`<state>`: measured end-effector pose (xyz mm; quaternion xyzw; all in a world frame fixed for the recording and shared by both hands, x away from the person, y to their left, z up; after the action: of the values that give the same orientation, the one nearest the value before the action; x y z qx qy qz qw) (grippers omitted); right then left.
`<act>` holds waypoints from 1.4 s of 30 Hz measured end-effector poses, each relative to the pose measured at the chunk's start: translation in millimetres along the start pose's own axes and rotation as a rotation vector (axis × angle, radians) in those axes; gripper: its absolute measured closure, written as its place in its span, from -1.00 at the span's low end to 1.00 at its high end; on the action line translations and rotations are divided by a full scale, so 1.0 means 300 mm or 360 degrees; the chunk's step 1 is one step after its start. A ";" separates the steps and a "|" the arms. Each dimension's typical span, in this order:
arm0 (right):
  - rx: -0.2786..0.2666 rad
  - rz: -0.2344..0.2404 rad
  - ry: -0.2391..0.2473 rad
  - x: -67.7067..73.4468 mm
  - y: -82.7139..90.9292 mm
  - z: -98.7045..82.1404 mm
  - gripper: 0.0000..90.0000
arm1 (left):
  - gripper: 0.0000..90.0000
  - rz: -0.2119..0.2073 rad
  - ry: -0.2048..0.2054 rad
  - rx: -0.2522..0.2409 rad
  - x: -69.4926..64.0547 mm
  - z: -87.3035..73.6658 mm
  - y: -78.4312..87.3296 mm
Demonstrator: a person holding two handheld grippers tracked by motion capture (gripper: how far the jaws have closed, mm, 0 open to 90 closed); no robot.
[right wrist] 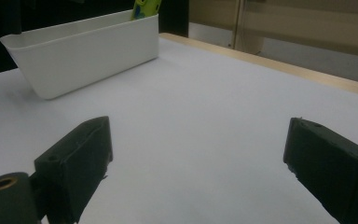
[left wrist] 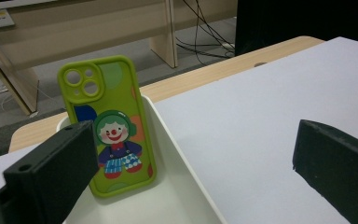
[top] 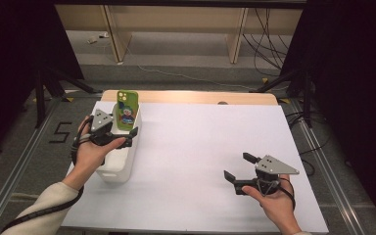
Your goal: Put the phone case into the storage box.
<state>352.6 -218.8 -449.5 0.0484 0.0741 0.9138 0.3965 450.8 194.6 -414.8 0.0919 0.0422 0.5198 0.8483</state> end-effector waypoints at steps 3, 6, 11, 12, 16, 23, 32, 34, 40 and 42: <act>0.0003 0.0001 0.0000 0.000 0.000 -0.001 -0.80 | -1.00 -0.0020 0.0009 -0.0001 -0.010 -0.002 0.009; 0.0002 0.0002 -0.0001 0.001 0.000 0.000 -0.80 | -1.00 -0.0031 0.0004 -0.0012 -0.018 -0.001 0.019; 0.0003 0.0003 -0.0002 0.002 0.000 0.000 -0.80 | -1.00 -0.0042 0.0002 -0.0015 -0.025 -0.008 0.033; 0.0002 0.0002 -0.0001 0.002 0.000 0.000 -0.80 | -1.00 -0.0045 0.0003 -0.0017 -0.027 -0.011 0.037; 0.0003 0.0004 -0.0002 0.001 0.000 -0.001 -0.80 | -1.00 -0.0062 -0.0008 -0.0018 -0.033 -0.019 0.051; 0.0002 0.0002 -0.0002 0.002 0.000 0.000 -0.80 | -1.00 -0.0101 -0.0015 -0.0032 -0.052 -0.028 0.071; 0.0002 0.0002 -0.0003 0.003 0.000 0.000 -0.80 | -1.00 -0.0147 -0.0027 -0.0075 -0.085 -0.003 0.099; 0.0000 0.0003 -0.0004 0.003 0.001 0.001 -0.80 | -1.00 -0.0153 -0.0029 -0.0074 -0.091 -0.004 0.103; -0.0001 0.0004 -0.0003 0.002 0.001 0.001 -0.80 | -1.00 -0.0164 -0.0014 -0.0067 -0.097 -0.022 0.118; -0.0001 0.0003 -0.0004 0.002 0.001 0.001 -0.80 | -1.00 -0.0163 -0.0007 -0.0064 -0.097 -0.027 0.125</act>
<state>352.0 -218.6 -449.1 0.0495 0.0734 0.9140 0.3958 403.3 186.4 -416.0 0.0737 0.0345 0.4762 0.8756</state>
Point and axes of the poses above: each handheld gripper's, and its own axes: y roughly backward along the jaws, z roughly out of its top, x roughly to its left, the point moved 4 cm from there along -y, roughly forward along the jaws, and after that the axes turned 10 degrees about -x, right-handed, at the moved point
